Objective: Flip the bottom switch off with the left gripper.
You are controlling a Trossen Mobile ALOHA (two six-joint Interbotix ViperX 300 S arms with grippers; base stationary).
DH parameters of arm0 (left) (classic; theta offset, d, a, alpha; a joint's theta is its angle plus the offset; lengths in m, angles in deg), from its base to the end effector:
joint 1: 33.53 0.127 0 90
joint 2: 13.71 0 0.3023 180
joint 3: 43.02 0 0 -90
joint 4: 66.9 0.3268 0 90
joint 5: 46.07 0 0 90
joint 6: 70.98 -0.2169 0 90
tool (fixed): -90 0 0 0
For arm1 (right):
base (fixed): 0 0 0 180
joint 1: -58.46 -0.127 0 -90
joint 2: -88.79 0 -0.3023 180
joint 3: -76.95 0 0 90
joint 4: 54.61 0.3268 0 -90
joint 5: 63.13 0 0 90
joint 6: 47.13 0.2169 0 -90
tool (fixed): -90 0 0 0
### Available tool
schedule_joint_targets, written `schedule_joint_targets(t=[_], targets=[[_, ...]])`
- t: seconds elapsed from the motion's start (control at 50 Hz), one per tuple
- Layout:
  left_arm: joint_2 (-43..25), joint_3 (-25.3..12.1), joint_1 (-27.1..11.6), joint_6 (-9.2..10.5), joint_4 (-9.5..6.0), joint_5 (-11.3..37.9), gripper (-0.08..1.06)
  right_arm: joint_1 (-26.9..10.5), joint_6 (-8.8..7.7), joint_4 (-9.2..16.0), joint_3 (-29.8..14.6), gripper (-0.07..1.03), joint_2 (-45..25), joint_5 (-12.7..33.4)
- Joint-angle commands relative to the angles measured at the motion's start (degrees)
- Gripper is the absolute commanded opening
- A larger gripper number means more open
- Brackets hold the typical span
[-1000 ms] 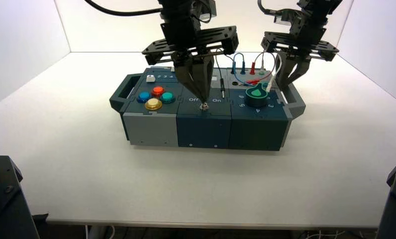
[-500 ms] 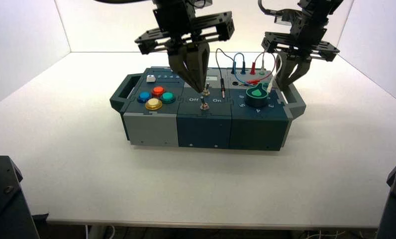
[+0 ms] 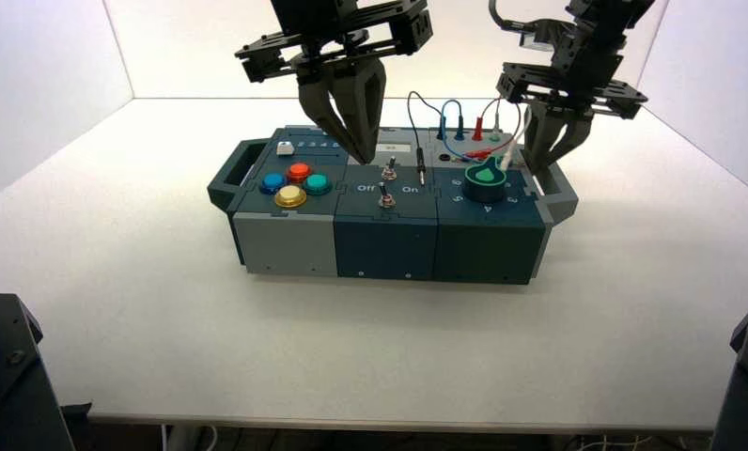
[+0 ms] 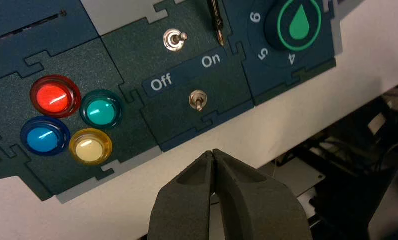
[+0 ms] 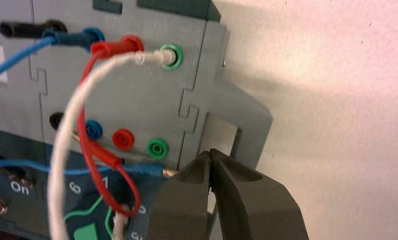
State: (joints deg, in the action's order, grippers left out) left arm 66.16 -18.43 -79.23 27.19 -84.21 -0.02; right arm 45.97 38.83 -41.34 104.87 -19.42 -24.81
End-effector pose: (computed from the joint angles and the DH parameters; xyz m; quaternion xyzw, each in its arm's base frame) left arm 0.2186 -0.2905 0.0302 0.0614 0.6686 -0.2591 0.6943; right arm 0.3297 0.1046 -0.0348 0.0161 0.6732 0.0960 0.7331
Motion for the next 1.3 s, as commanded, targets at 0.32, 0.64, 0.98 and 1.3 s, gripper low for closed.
schedule_joint_targets(t=[0.32, 0.64, 0.98, 1.3], targets=[[1.8, -1.3, 0.3, -5.27, 0.09, 1.8, -0.03, 0.0, -0.26, -0.1, 1.8, -0.02, 7.6, 1.8], [1.9, -1.8, 1.1, -9.93, 0.09, 1.8, -0.03, 0.0, -0.35, 0.0, 3.5, -0.02, 14.6, 3.5], [2.6, -2.3, 1.6, -12.74, 0.09, 4.2, -0.03, 0.0, -0.35, 0.0, 5.0, -0.02, 23.3, 7.6], [3.7, -2.7, 2.6, -15.21, 0.09, 5.3, -0.03, -0.2, -3.69, 1.7, 5.4, -0.02, 30.7, 11.4]])
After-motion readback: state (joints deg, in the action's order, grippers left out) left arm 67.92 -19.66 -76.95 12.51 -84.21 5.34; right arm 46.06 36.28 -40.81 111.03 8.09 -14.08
